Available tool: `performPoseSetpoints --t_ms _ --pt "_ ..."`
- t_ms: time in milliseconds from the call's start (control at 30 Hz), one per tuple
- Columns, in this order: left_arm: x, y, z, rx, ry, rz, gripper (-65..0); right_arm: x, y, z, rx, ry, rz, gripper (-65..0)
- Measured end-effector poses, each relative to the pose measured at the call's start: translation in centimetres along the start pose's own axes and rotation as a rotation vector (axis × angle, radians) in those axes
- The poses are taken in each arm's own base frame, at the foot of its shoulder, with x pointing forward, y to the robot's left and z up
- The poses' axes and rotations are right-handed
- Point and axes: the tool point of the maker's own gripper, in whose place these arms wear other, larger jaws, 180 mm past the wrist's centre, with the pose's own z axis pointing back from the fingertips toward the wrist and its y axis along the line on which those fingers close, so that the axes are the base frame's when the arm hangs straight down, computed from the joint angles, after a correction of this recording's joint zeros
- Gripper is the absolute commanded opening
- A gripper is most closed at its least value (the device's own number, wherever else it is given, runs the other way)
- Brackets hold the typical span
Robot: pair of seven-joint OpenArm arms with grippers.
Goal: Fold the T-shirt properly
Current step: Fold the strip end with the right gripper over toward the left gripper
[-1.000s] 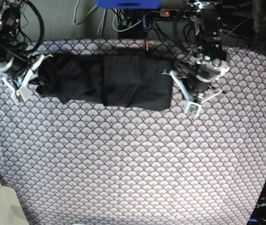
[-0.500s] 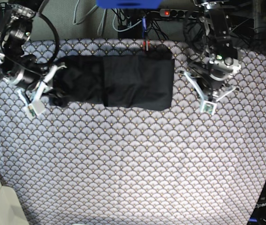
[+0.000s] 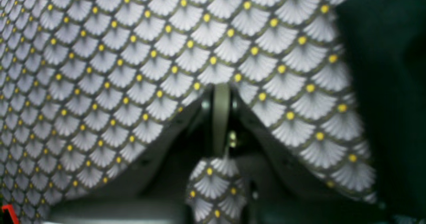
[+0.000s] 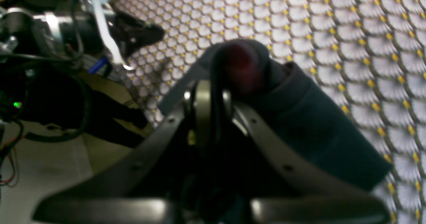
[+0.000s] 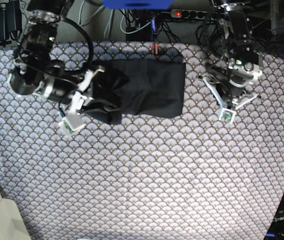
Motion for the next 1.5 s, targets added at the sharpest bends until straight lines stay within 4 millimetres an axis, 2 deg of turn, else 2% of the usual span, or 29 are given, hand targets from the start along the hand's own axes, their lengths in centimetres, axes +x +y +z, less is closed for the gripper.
performPoseSetpoints --t_ms 133,233,367,533,667,767,933,1033,1167,1267,1367,1433,1500 --pt "0.1 0.0 0.0 -0.003 -0.003 0.002 -65.0 1.0 2.9 -1.8 0.104 -0.041 0.032 -65.0" --pt "0.0 0.0 0.0 0.000 -0.002 0.004 -65.0 0.9 4.4 -2.7 0.154 -0.031 0.052 -65.0" --pt "-0.7 1.8 0.3 0.041 0.011 0.036 -65.0 1.3 5.7 -3.6 0.215 -0.055 0.056 -65.0" --pt "-1.0 2.5 0.4 0.061 0.013 0.051 -65.0 0.4 4.8 -4.2 0.219 -0.037 0.018 -65.0" --pt "-1.3 2.9 0.5 0.071 0.018 0.058 -65.0 -0.4 3.0 -4.9 0.212 0.000 -0.018 -64.6" --pt "-1.2 2.9 0.5 0.069 0.014 0.057 -65.0 -0.9 2.0 -5.3 0.204 0.017 -0.042 -57.6" --pt "-1.1 2.8 0.5 0.066 0.013 0.056 -65.0 -0.7 1.9 -5.5 0.207 0.017 -0.043 -41.1" --pt "-1.1 2.8 0.5 0.067 0.013 0.056 -65.0 -0.6 2.7 -6.0 0.232 0.018 -0.039 -37.7" --pt "-1.3 2.7 0.5 0.066 0.016 0.058 -65.0 0.7 4.4 -7.2 0.288 0.012 0.004 -37.7" --pt "-1.3 2.8 0.5 0.067 0.015 0.059 -65.0 1.7 4.6 -7.3 0.296 -0.013 0.017 -37.7" --pt "-1.8 2.8 0.6 0.055 0.023 0.029 -65.0 0.2 3.1 -6.3 0.259 0.047 0.036 -38.6" --pt "-2.6 2.2 0.7 0.018 0.053 -0.014 -65.0 -0.3 1.5 -5.4 0.215 0.079 0.052 -42.5" --pt "-2.3 1.4 0.7 -0.024 0.045 -0.053 -65.0 -0.4 1.3 -4.6 0.202 0.092 0.087 -47.7"
